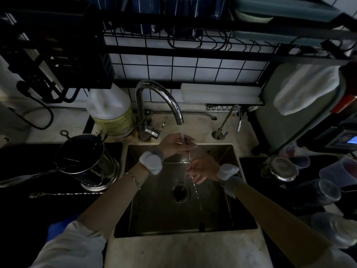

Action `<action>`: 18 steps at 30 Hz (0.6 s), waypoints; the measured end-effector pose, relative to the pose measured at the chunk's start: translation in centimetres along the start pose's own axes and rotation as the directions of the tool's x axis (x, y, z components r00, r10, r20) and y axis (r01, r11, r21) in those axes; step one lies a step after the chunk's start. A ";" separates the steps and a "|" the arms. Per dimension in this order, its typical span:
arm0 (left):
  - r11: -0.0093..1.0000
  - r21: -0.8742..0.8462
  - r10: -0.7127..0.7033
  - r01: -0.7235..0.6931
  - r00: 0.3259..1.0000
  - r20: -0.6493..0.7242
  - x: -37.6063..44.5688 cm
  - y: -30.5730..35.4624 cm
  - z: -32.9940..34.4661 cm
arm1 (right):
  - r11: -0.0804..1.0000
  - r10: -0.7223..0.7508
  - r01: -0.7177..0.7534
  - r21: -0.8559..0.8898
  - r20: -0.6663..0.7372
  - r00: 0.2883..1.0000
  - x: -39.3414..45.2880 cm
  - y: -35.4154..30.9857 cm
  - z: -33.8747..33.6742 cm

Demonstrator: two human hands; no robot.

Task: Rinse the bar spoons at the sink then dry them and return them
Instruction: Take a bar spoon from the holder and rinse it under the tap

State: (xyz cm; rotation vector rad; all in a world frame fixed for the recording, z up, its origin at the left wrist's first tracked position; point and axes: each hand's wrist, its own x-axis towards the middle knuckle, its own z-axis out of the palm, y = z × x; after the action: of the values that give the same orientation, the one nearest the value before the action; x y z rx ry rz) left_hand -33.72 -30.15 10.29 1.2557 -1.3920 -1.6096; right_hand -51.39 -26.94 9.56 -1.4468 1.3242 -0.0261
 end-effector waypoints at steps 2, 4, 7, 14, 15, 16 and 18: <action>1.000 -0.008 0.015 -0.015 1.000 0.002 0.0 0.0 0.1 | 1.000 0.005 -0.005 0.005 0.005 1.000 0.3 -0.2 0.1; 1.000 -0.007 0.019 -0.018 1.000 0.014 0.0 0.2 0.1 | 1.000 0.016 -0.016 0.015 0.001 1.000 0.4 -0.5 0.1; 1.000 -0.006 0.011 -0.010 1.000 0.022 0.0 0.4 -0.2 | 1.000 0.027 -0.027 0.012 0.005 1.000 0.5 -0.9 0.0; 1.000 0.008 0.000 0.001 1.000 -0.016 -0.3 0.6 -0.3 | 0.999 -0.015 0.013 0.050 0.036 0.999 0.8 -1.3 -0.3; 1.000 -0.013 -0.021 0.021 0.999 -0.025 -0.3 0.7 -0.3 | 0.999 -0.011 0.009 0.052 0.031 0.999 1.0 -1.3 -0.1; 0.999 -0.029 -0.039 0.038 0.999 -0.026 -0.3 0.8 -0.3 | 0.999 -0.003 0.003 0.043 0.017 1.000 1.2 -1.3 0.0; 0.998 -0.038 -0.046 0.046 0.999 -0.006 -0.4 0.9 -0.3 | 1.000 0.002 -0.002 0.012 0.001 1.000 1.6 -1.5 0.2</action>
State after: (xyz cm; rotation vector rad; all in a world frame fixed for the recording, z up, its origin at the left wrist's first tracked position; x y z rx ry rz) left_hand -33.40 -30.13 11.26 1.2789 -1.3312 -1.6533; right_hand -49.69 -28.29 9.57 -1.4356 1.3226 -0.0322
